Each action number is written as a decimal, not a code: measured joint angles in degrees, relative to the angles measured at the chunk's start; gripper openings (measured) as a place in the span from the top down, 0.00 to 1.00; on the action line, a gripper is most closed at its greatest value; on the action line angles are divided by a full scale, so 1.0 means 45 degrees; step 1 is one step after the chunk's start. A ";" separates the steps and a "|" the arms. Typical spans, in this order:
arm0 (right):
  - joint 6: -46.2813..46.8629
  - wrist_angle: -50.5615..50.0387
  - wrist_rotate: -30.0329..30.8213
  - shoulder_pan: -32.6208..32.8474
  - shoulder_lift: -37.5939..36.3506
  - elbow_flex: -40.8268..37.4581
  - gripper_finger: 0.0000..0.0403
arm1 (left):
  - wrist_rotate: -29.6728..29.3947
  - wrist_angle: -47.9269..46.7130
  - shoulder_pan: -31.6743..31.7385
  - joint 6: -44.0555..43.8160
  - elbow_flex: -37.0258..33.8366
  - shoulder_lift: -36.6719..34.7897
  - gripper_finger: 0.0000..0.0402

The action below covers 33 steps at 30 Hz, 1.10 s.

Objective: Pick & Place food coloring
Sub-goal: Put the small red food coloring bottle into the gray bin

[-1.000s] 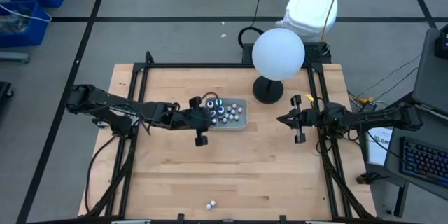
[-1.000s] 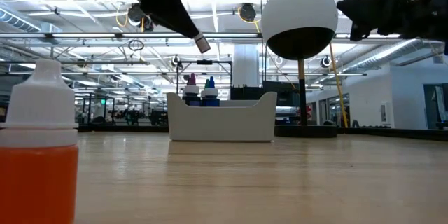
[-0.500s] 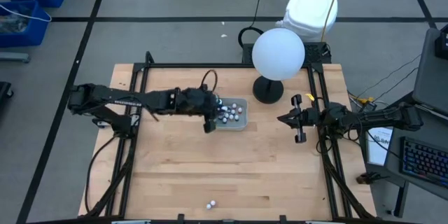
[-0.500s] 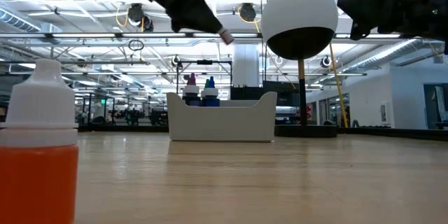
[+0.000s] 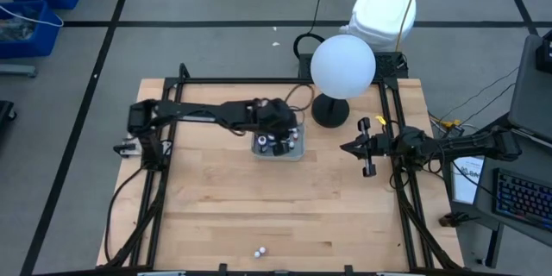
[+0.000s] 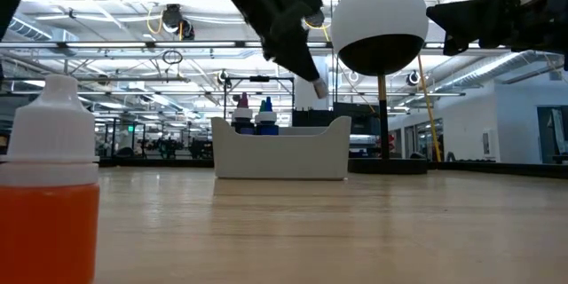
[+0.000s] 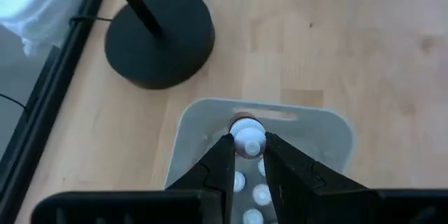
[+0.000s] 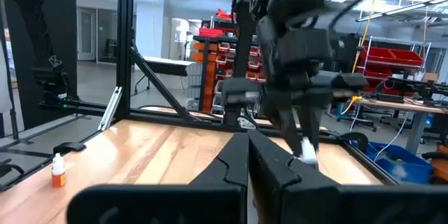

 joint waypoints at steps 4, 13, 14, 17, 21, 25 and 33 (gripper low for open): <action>0.0000 -0.0049 -0.0005 0.0000 0.0000 0.0000 1.00 | 0.0000 -0.0180 0.0192 0.0323 0.0517 0.0850 0.82; 0.0005 -0.0714 -0.0010 0.0000 0.0013 0.0003 1.00 | -0.0032 -0.0156 0.0878 0.0288 0.0554 0.1664 0.82; 0.0005 -0.0709 -0.0010 0.0000 0.0010 0.0002 1.00 | -0.0010 -0.0160 0.0907 0.0279 0.0554 0.1694 0.82; 0.0005 -0.0703 -0.0010 0.0000 0.0010 0.0000 1.00 | 0.0231 -0.0148 0.0959 0.0241 0.0554 0.1712 0.82; 0.0001 -0.0698 -0.0010 0.0000 0.0010 0.0000 1.00 | 0.0300 -0.0097 0.0898 0.0293 0.0554 0.1710 0.82; 0.0000 -0.0554 -0.0010 0.0000 0.0010 0.0005 1.00 | 0.0283 -0.0052 0.0905 0.0291 0.0559 0.1843 0.82; 0.0001 -0.0578 -0.0010 0.0002 0.0010 0.0000 1.00 | 0.0283 -0.0051 0.0857 0.0268 0.0549 0.2214 0.82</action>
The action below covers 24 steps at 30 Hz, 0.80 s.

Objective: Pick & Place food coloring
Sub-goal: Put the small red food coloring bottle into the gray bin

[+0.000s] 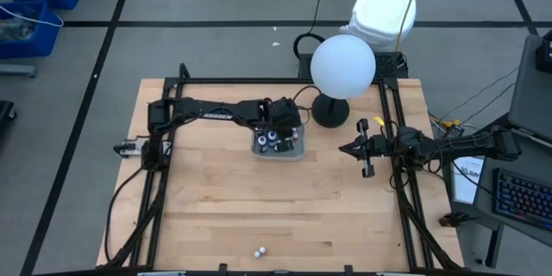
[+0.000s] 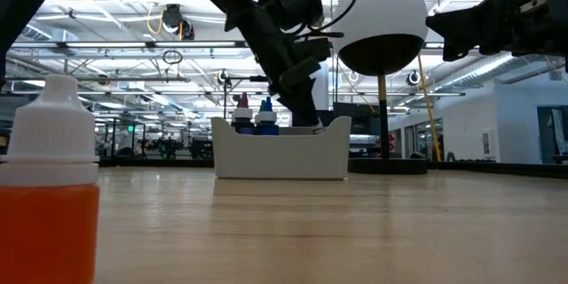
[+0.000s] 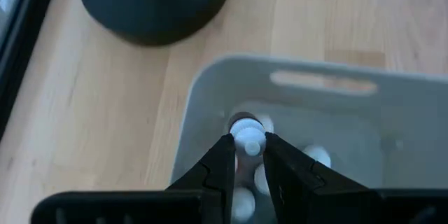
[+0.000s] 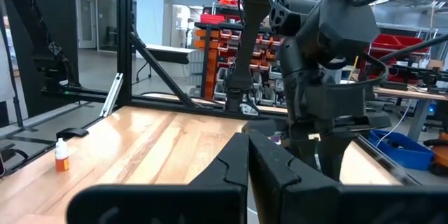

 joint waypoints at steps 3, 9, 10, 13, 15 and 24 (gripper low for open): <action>0.0003 0.0010 0.0001 -0.0002 0.0000 0.0000 1.00 | -0.0002 0.0217 0.0005 0.0021 0.0000 0.0115 0.82; 0.0004 0.0005 0.0000 -0.0002 0.0003 0.0000 1.00 | -0.0443 0.0296 0.0019 0.0080 -0.0005 0.0455 0.82; 0.0004 -0.0005 0.0000 -0.0002 0.0000 0.0000 1.00 | -0.0556 0.0451 0.0024 0.0083 -0.0002 0.0542 0.82; 0.0004 0.0001 0.0000 -0.0002 0.0024 0.0000 1.00 | -0.0590 0.0285 0.0078 0.0083 0.0000 0.0584 0.82; 0.0001 -0.0004 0.0000 -0.0002 0.0024 0.0002 1.00 | -0.0610 0.0381 0.0091 0.0086 0.0000 0.0590 0.82; 0.0004 0.0005 0.0000 -0.0002 0.0034 0.0003 1.00 | -0.0619 0.0166 0.0228 0.0370 -0.0007 0.0872 0.82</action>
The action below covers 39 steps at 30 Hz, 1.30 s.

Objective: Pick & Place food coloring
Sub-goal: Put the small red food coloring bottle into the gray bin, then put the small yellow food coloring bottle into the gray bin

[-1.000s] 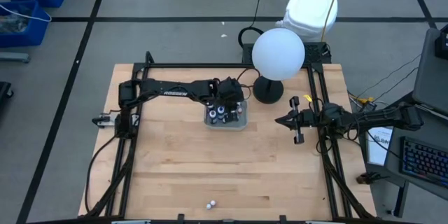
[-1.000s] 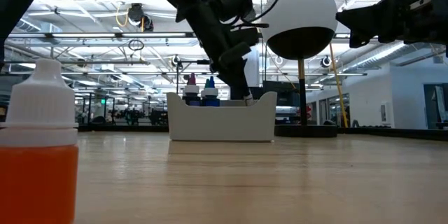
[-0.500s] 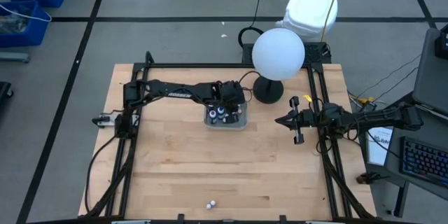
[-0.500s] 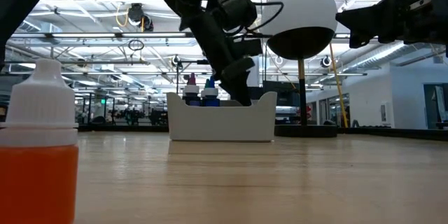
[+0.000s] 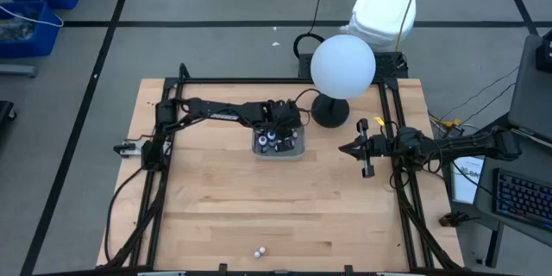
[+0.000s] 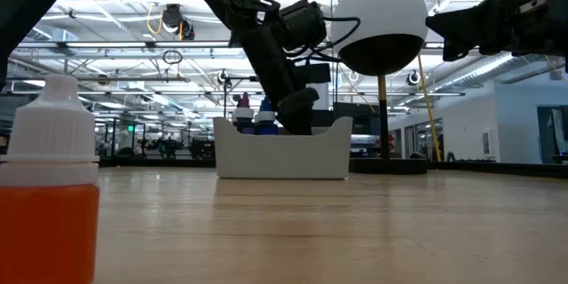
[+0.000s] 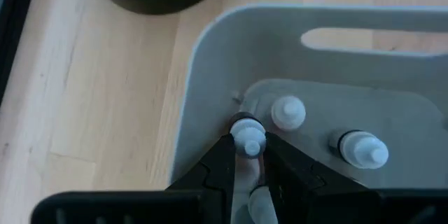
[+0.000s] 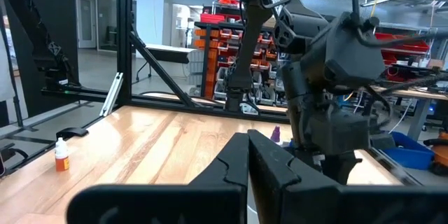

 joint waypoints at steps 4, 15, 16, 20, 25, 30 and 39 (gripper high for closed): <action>0.0000 -0.0001 0.0000 0.0001 0.0000 0.0001 1.00 | 0.0158 0.0110 0.0015 0.0029 -0.0003 0.0076 0.82; -0.0001 0.0000 -0.0005 0.0004 0.0000 0.0000 1.00 | 0.0590 0.0303 -0.0009 0.0638 -0.0003 0.0076 0.69; -0.0008 0.0000 -0.0005 0.0002 0.0000 -0.0002 1.00 | 0.0590 0.0304 -0.0009 0.0615 -0.0003 0.0076 0.67; -0.0024 0.0005 -0.0005 0.0005 0.0000 0.0002 1.00 | 0.0565 0.0268 -0.0009 0.0747 -0.0003 -0.0026 0.60; -0.0097 0.0005 -0.0009 0.0003 0.0005 -0.0002 1.00 | 0.0591 -0.0722 -0.0297 0.1565 0.0577 -0.1179 0.57; -0.0097 -0.0001 -0.0005 0.0000 0.0009 0.0002 1.00 | 0.0910 -0.3048 -0.0838 0.1809 0.1275 -0.3094 0.61; 0.0467 -0.0284 -0.0052 0.0005 0.0019 -0.0002 1.00 | 0.2410 -0.1973 -0.0796 0.0777 -0.3163 -0.9668 0.86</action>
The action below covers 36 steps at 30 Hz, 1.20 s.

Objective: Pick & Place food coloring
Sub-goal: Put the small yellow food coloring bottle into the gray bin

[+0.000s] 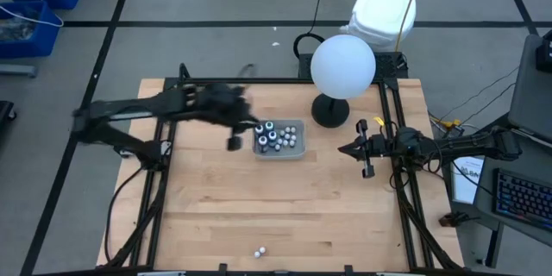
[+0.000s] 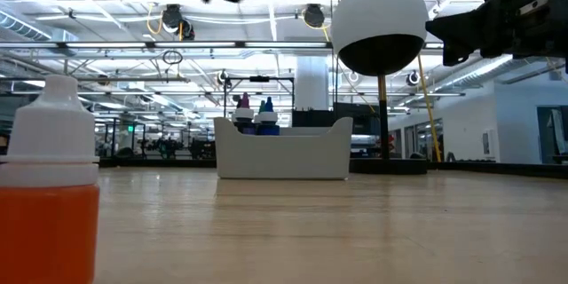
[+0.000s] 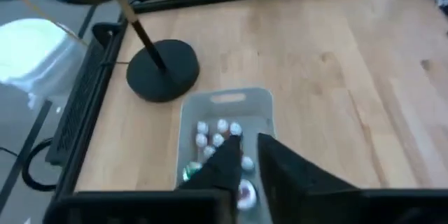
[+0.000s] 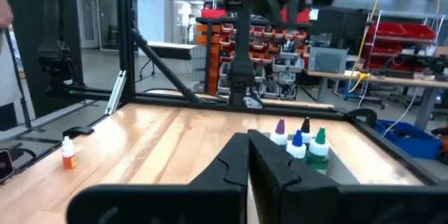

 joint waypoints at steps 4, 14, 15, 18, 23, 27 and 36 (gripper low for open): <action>0.0138 -0.0130 0.0004 0.0000 0.0039 0.0004 1.00 | 0.0020 0.1931 -0.0048 -0.0673 -0.3602 -0.3104 0.98; 0.0028 -0.0197 0.0046 -0.0005 0.0073 0.0004 1.00 | -0.0134 0.7218 -0.0378 -0.0985 -1.0727 -0.9148 0.98; -0.0094 -0.0197 0.0052 -0.0005 0.0073 -0.0001 1.00 | -0.0393 0.8008 -0.0346 -0.0899 -1.1450 -0.9500 0.98; -0.0214 -0.0197 0.0052 -0.0005 0.0073 0.0000 1.00 | -0.0783 0.9919 -0.0110 -0.1098 -1.3192 -1.0120 0.99; -0.0495 -0.0192 0.0058 -0.0005 0.0073 -0.0001 1.00 | -0.0455 1.2174 -0.0013 -0.1691 -1.4779 -1.0345 0.99; -0.0612 -0.0192 0.0280 -0.0001 0.0073 0.0004 1.00 | -0.0463 1.2445 0.0086 -0.1512 -1.5250 -1.0321 0.99; -0.0617 -0.0191 0.2241 -0.0010 0.0153 0.0004 1.00 | -0.0888 1.2437 0.0293 -0.0886 -1.5887 -1.0321 0.98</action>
